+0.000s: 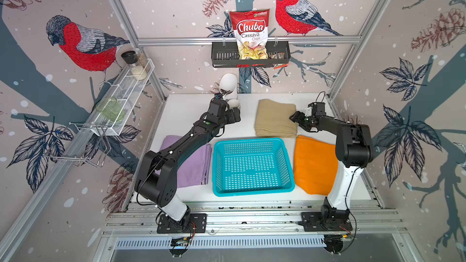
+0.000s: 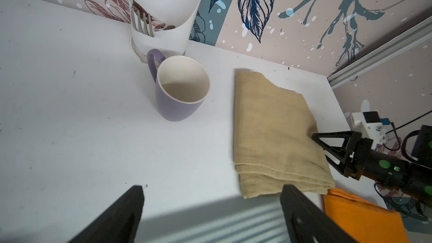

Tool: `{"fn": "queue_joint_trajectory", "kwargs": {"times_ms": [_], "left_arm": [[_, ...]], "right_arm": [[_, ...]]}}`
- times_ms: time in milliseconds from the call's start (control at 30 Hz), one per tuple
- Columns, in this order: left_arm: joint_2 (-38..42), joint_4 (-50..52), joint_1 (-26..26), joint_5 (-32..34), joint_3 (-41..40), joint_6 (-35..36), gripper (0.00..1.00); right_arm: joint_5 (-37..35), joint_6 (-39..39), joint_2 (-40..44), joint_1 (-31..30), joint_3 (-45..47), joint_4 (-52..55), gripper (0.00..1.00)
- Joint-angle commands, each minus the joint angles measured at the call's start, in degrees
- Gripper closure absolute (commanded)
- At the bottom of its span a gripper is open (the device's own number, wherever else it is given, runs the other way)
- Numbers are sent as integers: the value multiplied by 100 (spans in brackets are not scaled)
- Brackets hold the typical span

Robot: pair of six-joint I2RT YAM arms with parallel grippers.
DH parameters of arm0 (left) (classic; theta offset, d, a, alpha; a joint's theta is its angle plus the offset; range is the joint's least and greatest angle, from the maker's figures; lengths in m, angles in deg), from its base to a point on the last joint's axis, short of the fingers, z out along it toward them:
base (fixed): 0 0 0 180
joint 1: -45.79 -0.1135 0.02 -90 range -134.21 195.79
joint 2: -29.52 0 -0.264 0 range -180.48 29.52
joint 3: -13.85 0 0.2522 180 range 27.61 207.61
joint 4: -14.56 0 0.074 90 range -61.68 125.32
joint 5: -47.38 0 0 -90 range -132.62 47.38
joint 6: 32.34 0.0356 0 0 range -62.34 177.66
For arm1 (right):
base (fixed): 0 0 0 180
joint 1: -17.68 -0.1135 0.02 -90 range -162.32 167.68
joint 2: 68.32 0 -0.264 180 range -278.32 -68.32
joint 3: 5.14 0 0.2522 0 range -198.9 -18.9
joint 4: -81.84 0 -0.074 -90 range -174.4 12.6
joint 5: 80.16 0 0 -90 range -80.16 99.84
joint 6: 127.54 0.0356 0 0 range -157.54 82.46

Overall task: Put the folded long pants in the basket
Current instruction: Pick up the long pant at the center of the board.

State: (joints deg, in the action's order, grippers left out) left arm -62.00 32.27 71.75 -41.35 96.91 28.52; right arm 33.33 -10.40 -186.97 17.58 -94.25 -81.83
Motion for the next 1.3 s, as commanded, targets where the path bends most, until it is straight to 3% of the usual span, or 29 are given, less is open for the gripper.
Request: {"fn": "queue_joint_trajectory", "kwargs": {"times_ms": [0,67,133,233,333,567,700,933,1267], "left_arm": [[126,93,20,-139,-56,32,5],[156,116,23,-205,-60,42,5],[179,64,22,-267,-76,32,4],[118,-62,17,-492,19,26,4],[-227,-101,17,-875,402,24,4],[-1888,379,177,-1867,2242,-25,5],[-3047,974,319,-1982,3441,-23,5],[-4686,1778,358,-2021,5156,-155,15],[-5665,2052,358,-1985,5884,-417,28]], "right_arm": [[112,224,-202,-173,-71,95,22],[87,250,-321,-325,-199,108,27],[-84,328,-422,-446,-310,121,40],[-287,514,-466,-461,-357,62,76],[-442,532,-419,-432,-407,101,100],[-927,-6,59,-352,-223,629,100],[-878,-35,386,-289,231,493,100],[-762,272,476,-399,627,-40,100],[-629,299,336,-461,478,-45,100]]}}
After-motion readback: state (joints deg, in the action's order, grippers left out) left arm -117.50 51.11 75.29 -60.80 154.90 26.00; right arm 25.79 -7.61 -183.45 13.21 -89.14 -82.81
